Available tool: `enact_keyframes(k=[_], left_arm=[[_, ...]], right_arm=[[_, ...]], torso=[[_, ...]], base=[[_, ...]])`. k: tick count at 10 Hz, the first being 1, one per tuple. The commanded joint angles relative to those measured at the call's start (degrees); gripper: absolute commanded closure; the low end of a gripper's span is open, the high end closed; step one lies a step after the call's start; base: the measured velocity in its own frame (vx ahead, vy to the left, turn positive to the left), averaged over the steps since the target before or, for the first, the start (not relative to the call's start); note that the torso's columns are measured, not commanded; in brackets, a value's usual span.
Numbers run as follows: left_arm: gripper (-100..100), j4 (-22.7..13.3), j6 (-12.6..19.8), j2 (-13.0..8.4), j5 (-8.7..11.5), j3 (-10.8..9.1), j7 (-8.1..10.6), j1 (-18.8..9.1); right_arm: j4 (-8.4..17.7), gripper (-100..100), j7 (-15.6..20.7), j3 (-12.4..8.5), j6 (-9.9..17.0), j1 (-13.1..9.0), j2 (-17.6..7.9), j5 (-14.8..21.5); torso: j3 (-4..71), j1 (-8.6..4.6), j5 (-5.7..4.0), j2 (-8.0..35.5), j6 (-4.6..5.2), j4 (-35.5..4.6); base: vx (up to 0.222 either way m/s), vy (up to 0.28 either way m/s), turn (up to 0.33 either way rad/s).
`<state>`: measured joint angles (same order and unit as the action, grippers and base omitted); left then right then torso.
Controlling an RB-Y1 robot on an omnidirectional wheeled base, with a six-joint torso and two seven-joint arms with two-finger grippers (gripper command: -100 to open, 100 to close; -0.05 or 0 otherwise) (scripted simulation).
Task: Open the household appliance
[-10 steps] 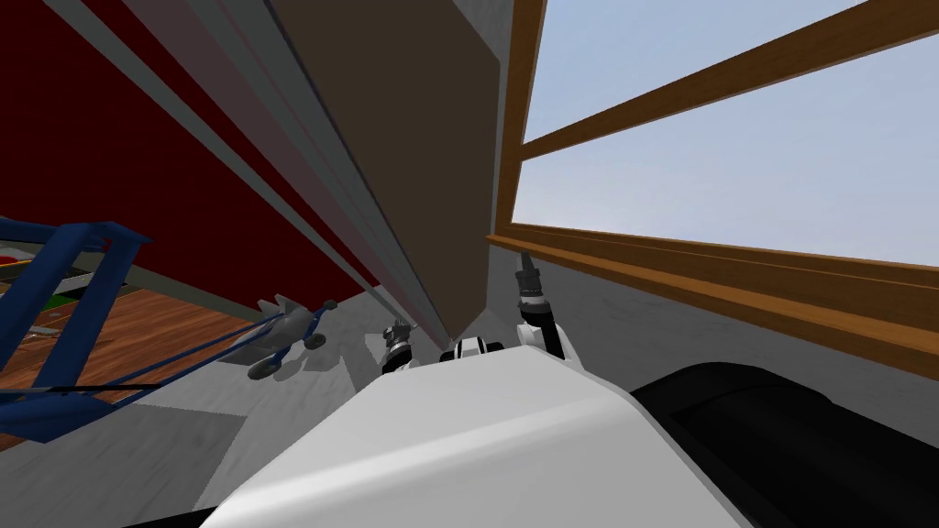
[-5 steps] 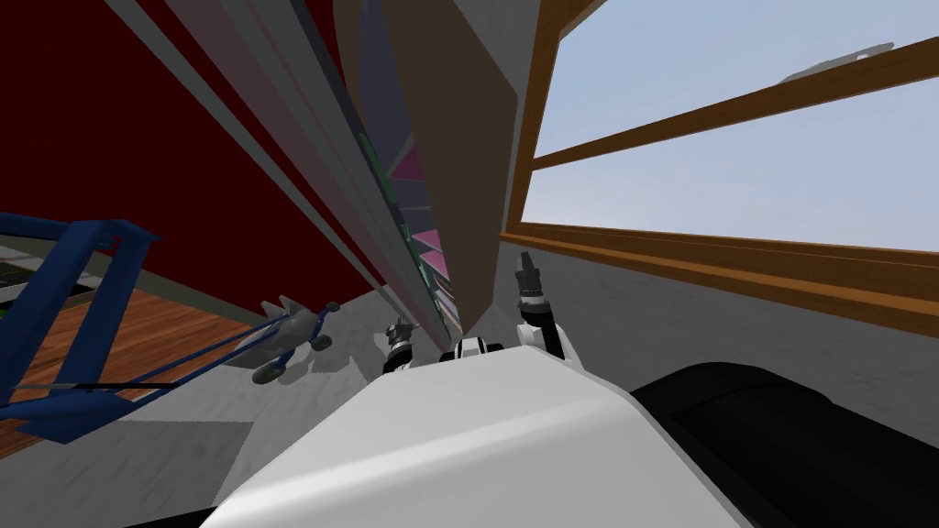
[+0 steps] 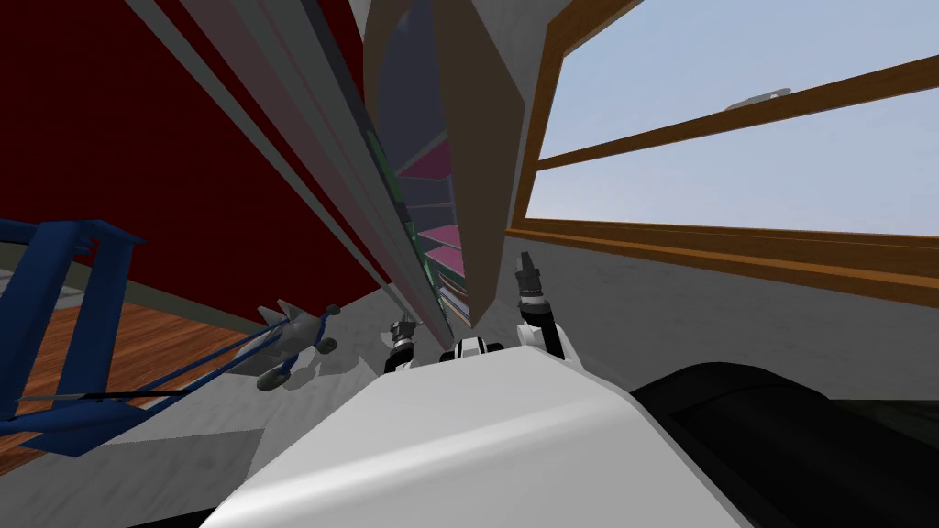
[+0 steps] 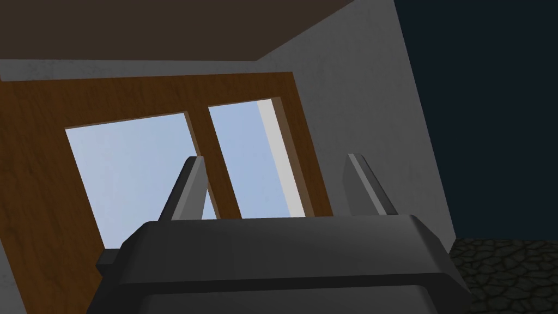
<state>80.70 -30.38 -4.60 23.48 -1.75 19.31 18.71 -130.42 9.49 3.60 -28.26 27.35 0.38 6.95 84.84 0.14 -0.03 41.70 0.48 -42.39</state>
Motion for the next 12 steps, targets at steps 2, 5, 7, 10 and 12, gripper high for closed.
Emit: enact_keyframes(k=[2,5,7,10,12], left_arm=[[100,0.5,0.1,-1.0,-0.3,1.07,0.82,-0.4],[-100,0.9,4.0,-1.7,-0.4,1.34,1.02,-1.2],[-100,1.2,6.6,-1.8,-0.4,1.50,1.09,-1.7],[-100,1.4,9.1,-1.9,-0.5,1.65,1.16,-2.2],[-100,1.4,10.7,-2.0,-0.5,1.75,1.19,-2.5]], right_arm=[[0.0,0,0.0,0.0,0.0,0.0,0.0,0.0],[0.0,0,0.0,0.0,0.0,0.0,0.0,0.0],[0.0,0,0.0,0.0,0.0,0.0,0.0,0.0],[0.0,0,0.0,0.0,0.0,0.0,0.0,0.0],[0.0,0,0.0,0.0,0.0,0.0,0.0,0.0]], torso=[[-0.2,-0.11,0.00,0.5,-0.39,0.1],[-0.1,-0.49,0.12,0.2,-0.18,0.3],[-0.1,-0.18,0.07,0.3,-0.41,0.2],[-0.1,0.20,0.23,0.1,-0.36,0.3],[-0.1,0.03,0.16,0.1,-0.38,0.3]], base=[[-0.122,0.221,-0.081],[-0.014,0.039,0.003],[-0.006,0.007,-0.025],[-0.009,0.029,-0.006],[-0.002,0.024,-0.012]])
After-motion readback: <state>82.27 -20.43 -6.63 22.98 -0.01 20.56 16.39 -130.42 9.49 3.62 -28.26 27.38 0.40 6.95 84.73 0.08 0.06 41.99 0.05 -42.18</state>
